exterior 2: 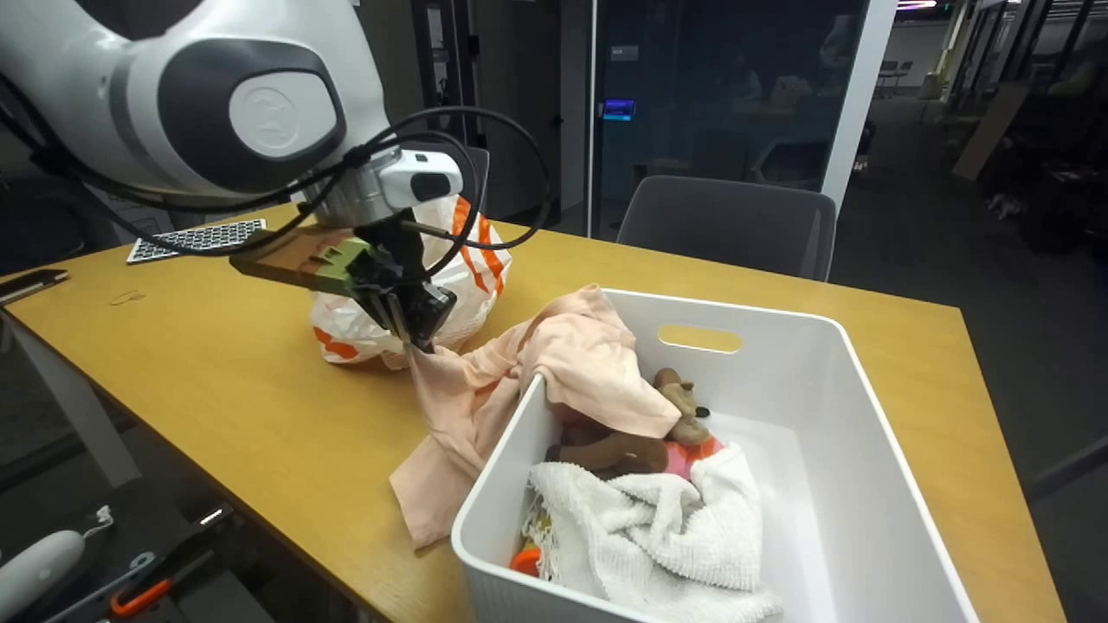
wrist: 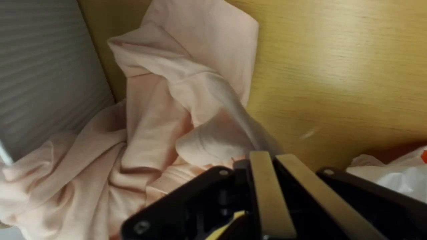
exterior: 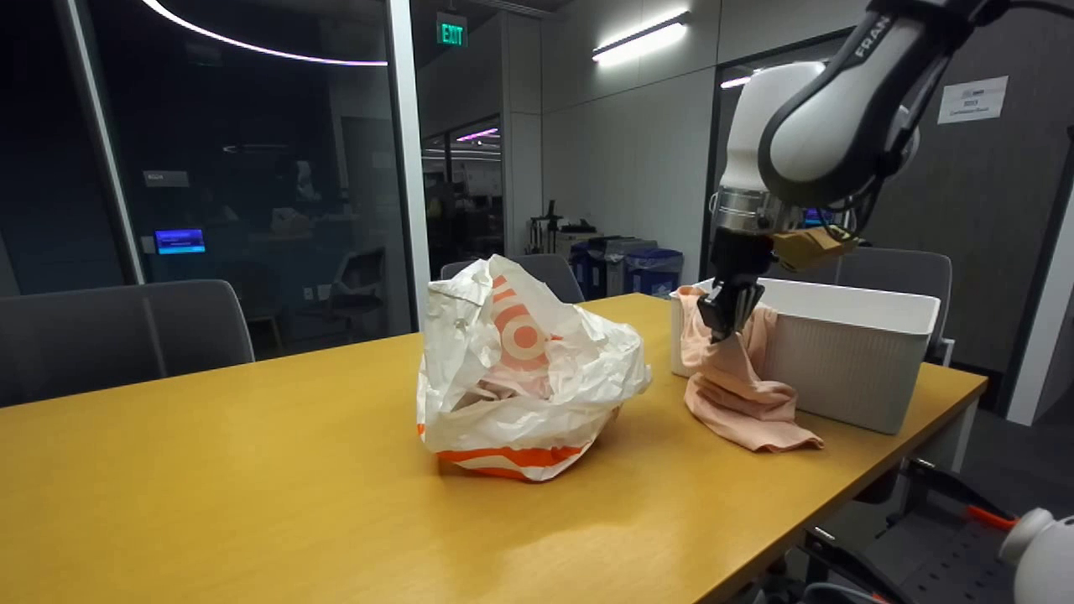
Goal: Put the peach t-shirt in the plastic bag.
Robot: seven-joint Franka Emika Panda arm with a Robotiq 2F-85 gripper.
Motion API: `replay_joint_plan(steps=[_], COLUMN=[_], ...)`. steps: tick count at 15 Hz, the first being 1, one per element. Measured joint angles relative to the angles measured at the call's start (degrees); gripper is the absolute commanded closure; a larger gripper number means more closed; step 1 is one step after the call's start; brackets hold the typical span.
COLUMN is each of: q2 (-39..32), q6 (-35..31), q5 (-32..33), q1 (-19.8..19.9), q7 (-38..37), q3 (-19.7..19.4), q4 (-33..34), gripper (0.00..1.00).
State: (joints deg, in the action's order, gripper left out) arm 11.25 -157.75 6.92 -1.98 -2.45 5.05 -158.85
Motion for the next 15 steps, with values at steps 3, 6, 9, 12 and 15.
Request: replay_joint_plan(steps=[3, 6, 9, 12, 15], q2=[-3.2, -4.8, -5.0, -5.0, -5.4], q6=[-2.7, -2.8, -2.8, -2.8, -2.4], q5=[11.3, 18.4, 18.4, 18.4, 15.8], q1=[4.6, 7.4, 7.2, 7.2, 6.8], q7=[-7.3, -12.6, -12.5, -12.6, -12.5], q3=[0.6, 0.5, 0.5, 0.5, 0.5], q4=[0.1, 0.1, 0.1, 0.2, 0.1], gripper=[0.72, 0.76, 0.66, 0.4, 0.17])
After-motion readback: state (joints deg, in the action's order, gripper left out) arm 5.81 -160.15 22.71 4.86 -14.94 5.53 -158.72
